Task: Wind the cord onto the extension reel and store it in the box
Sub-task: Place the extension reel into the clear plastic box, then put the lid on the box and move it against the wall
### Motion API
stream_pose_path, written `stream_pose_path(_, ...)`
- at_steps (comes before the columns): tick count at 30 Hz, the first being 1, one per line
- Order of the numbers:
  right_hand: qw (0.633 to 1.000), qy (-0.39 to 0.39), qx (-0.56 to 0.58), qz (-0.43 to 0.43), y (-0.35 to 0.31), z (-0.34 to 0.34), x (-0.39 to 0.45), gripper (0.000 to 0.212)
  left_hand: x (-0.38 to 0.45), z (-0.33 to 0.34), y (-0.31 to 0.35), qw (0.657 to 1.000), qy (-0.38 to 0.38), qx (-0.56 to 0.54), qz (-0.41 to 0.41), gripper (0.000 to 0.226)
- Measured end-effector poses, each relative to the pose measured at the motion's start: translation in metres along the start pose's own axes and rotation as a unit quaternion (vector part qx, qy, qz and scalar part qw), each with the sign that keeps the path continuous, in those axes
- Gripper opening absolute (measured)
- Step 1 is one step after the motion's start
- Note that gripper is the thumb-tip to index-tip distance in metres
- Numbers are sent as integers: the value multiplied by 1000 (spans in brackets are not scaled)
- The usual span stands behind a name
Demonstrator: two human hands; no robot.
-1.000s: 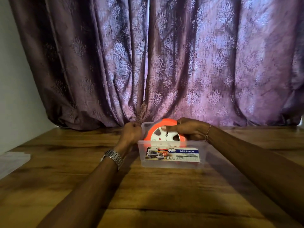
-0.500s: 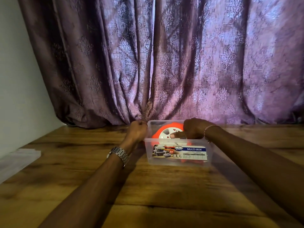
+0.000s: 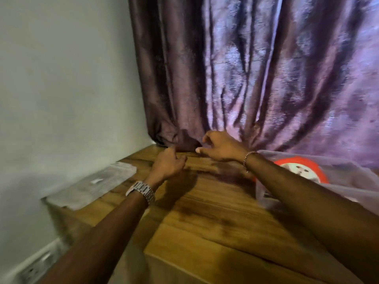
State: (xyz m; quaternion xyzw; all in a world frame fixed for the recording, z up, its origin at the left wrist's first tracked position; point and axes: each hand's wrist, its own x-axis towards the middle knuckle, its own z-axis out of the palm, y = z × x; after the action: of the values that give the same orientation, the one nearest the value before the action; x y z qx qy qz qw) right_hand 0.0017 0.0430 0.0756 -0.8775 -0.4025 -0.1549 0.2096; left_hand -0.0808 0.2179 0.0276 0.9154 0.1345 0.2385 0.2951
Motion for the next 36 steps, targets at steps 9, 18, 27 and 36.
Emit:
stream_pose_path(9,986,-104,131,-21,-92,117,77,37,-36,-90,-138,982,73,98,-146,49)
stream_pose_path(18,973,-143,174,-39,-148,208,122,54,-59,-118,-207,916,143,266,-265,56)
stream_pose_path(27,955,-195,221,-27,-160,238,148,62,-75,-129,-232,884,222,187,-366,65)
stream_pose_path(36,929,-118,349,45,-134,215,148,24,-69,-123,-224,904,320,75,-272,67)
